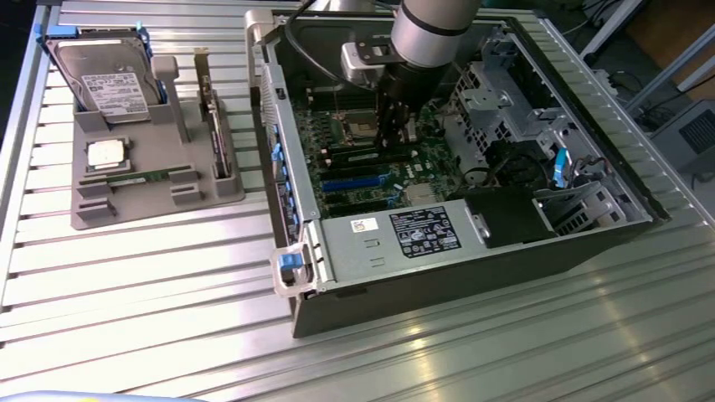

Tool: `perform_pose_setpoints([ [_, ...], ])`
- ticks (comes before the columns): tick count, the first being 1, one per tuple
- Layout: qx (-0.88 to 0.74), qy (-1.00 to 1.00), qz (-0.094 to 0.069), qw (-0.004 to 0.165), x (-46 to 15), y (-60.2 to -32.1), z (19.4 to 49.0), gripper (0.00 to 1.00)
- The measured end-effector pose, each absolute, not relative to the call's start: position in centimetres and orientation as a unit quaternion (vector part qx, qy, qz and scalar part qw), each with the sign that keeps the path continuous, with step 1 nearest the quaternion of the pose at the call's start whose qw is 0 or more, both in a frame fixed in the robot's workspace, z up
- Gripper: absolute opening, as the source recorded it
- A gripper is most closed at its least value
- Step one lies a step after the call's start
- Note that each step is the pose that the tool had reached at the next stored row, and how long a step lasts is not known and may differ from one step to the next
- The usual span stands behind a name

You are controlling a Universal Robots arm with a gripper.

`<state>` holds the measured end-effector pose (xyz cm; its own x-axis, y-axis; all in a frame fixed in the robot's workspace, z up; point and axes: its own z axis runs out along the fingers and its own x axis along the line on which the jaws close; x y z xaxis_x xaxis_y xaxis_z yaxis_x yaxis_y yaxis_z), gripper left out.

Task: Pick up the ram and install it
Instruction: 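Insert the ram into the slot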

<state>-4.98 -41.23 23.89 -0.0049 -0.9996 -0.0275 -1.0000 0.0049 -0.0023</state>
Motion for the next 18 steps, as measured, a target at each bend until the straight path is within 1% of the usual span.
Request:
perform_pose_setpoints([
  [8, -0.705, 0.709, 0.011, 0.013, -4.97, -41.06, 23.2, 0.19],
  [9, -0.705, 0.709, 0.011, 0.013, -4.98, -41.04, 23.19, 0.18],
  [10, -0.705, 0.709, 0.012, 0.013, -4.99, -41.04, 23.17, 0.12],
  [18, -0.705, 0.709, 0.012, 0.014, -4.98, -41.61, 23.11, 0.12],
])
